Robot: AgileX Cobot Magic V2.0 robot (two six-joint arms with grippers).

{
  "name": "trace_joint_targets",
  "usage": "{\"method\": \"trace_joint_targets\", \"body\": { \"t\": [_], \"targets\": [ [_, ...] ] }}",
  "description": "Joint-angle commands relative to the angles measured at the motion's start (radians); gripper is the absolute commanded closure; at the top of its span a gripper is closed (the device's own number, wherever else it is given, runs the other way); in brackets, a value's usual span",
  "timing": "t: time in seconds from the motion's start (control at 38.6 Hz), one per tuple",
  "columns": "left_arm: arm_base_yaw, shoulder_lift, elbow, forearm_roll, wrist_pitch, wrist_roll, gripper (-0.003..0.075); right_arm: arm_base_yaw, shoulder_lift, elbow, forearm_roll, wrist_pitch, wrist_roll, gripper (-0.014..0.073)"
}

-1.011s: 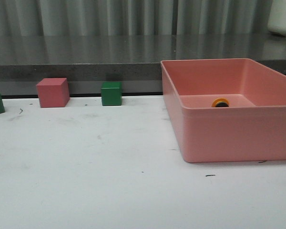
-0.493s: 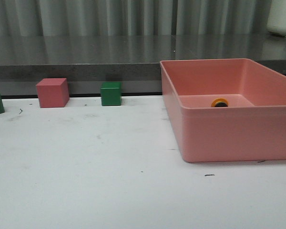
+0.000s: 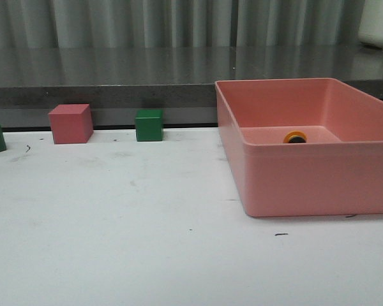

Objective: Place and stand button with both arms
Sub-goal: 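Move the right gripper over the pink bin toward the yellow button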

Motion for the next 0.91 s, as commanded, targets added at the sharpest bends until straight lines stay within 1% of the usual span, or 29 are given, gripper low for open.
{"method": "trace_joint_targets", "body": {
  "t": [0.0,0.03,0.08,0.16,0.18,0.23,0.26,0.31,0.54,0.6,0.65,0.75,0.88],
  "targets": [
    [0.0,0.014,-0.037,0.001,-0.086,-0.008,0.0608,-0.007,0.011,-0.037,-0.004,-0.08,0.001,0.0475],
    [0.0,0.014,-0.037,0.001,-0.086,-0.008,0.0574,-0.007,0.011,-0.037,-0.004,-0.08,0.001,0.0437],
    [0.0,0.014,-0.037,0.001,-0.086,-0.008,0.0484,-0.007,0.011,-0.037,-0.005,-0.08,0.001,0.0327],
    [0.0,0.014,-0.037,0.001,-0.086,-0.008,0.0304,-0.007,0.011,-0.037,-0.005,-0.08,0.001,0.0178],
    [0.0,0.014,-0.037,0.001,-0.086,-0.008,0.0232,-0.007,0.011,-0.037,-0.005,-0.08,0.001,0.012],
    [0.0,0.014,-0.037,0.001,-0.086,-0.008,0.0124,-0.007,0.011,-0.037,-0.005,-0.08,0.001,0.0033],
    [0.0,0.014,-0.037,0.001,-0.086,-0.008,0.008,-0.007,0.011,-0.037,-0.005,-0.08,0.001,-0.0006],
    [0.0,0.014,-0.037,0.001,-0.086,-0.008,0.0036,-0.007,0.011,-0.037,-0.005,-0.08,0.001,-0.0062],
    [0.0,0.014,-0.037,0.001,-0.088,-0.008,0.004,-0.007,0.015,-0.037,-0.005,-0.095,0.001,-0.0067],
    [0.0,0.014,-0.037,0.001,-0.088,-0.008,0.004,-0.007,0.023,-0.037,-0.005,-0.126,0.001,-0.0067],
    [0.0,0.014,-0.037,0.001,-0.088,-0.008,0.004,-0.007,0.046,-0.04,-0.005,-0.19,0.001,-0.0067],
    [0.0,0.014,-0.037,0.001,-0.088,-0.008,0.004,-0.007,0.135,-0.083,-0.005,-0.262,0.001,-0.0067],
    [0.0,0.014,-0.037,0.001,-0.088,-0.008,0.004,-0.007,0.302,-0.178,-0.005,-0.26,0.001,-0.0067]
  ]
}}
